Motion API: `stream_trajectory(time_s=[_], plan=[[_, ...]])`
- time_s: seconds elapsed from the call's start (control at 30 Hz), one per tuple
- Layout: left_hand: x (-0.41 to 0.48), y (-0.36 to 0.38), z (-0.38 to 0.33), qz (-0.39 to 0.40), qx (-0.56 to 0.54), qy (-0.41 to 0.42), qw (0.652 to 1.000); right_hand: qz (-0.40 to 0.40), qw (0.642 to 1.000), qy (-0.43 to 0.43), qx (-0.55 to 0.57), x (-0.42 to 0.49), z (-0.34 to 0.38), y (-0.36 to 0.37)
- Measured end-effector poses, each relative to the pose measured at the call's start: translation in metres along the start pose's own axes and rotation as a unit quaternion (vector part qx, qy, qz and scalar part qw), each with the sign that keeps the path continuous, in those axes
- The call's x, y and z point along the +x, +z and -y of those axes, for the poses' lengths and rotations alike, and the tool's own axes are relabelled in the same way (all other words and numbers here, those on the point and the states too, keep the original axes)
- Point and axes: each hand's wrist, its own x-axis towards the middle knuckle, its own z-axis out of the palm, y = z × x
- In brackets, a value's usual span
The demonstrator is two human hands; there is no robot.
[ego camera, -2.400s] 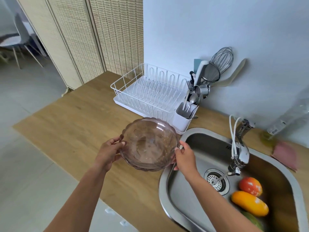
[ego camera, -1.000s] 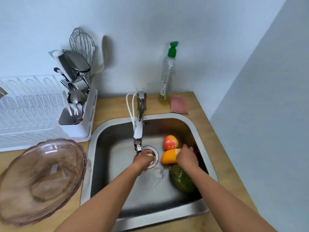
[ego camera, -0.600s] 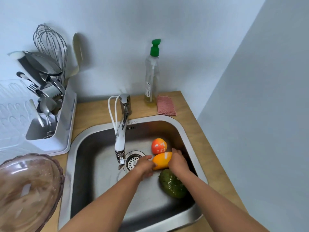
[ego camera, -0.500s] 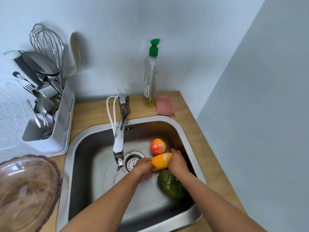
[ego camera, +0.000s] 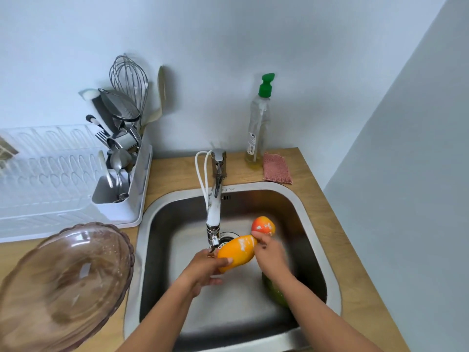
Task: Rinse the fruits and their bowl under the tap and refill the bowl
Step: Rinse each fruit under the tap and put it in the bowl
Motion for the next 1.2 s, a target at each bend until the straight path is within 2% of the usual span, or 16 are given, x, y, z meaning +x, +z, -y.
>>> stream_trajectory(time_s=[0.17,0.27,0.37,0.47,0.57,0.67,0.8,0.97,1.03,1.1,1.2], plan=[[-0.021,-0.03,0.006,0.023,-0.027,-0.016,0.999,0.088,0.993,-0.033,0.077,-0.004,0.008,0.027],[-0.031,-0.038,0.013,0.022,-0.038,-0.004,0.999,0.128,0.989,-0.053,0.059,-0.009,0.01,0.044],[-0.041,-0.045,0.018,0.003,-0.033,0.003,0.999,0.11,0.991,-0.064,0.037,-0.009,0.011,0.057],[-0.047,-0.047,0.02,-0.006,-0.031,0.0,1.0,0.084,0.993,-0.055,0.07,-0.01,0.021,0.058],[-0.047,-0.046,0.024,-0.014,-0.043,0.005,0.999,0.101,0.992,-0.023,0.076,-0.014,0.025,0.063],[-0.046,-0.044,0.025,-0.047,-0.029,0.02,0.998,0.123,0.991,-0.029,0.049,-0.016,0.021,0.07],[-0.047,-0.041,0.025,-0.057,0.016,0.043,0.997,0.07,0.994,0.02,0.087,-0.008,0.023,0.068],[-0.044,-0.04,0.021,-0.058,0.038,0.051,0.996,0.127,0.99,0.01,0.057,-0.006,0.018,0.07],[-0.042,-0.042,0.02,-0.038,0.014,0.03,0.999,0.099,0.992,0.024,0.073,-0.002,0.02,0.066],[-0.04,-0.044,0.02,-0.002,-0.055,-0.002,0.998,0.085,0.991,0.038,0.097,0.001,0.023,0.063],[-0.039,-0.046,0.02,0.036,-0.164,-0.043,0.985,0.142,0.984,0.01,0.111,0.003,0.02,0.062]])
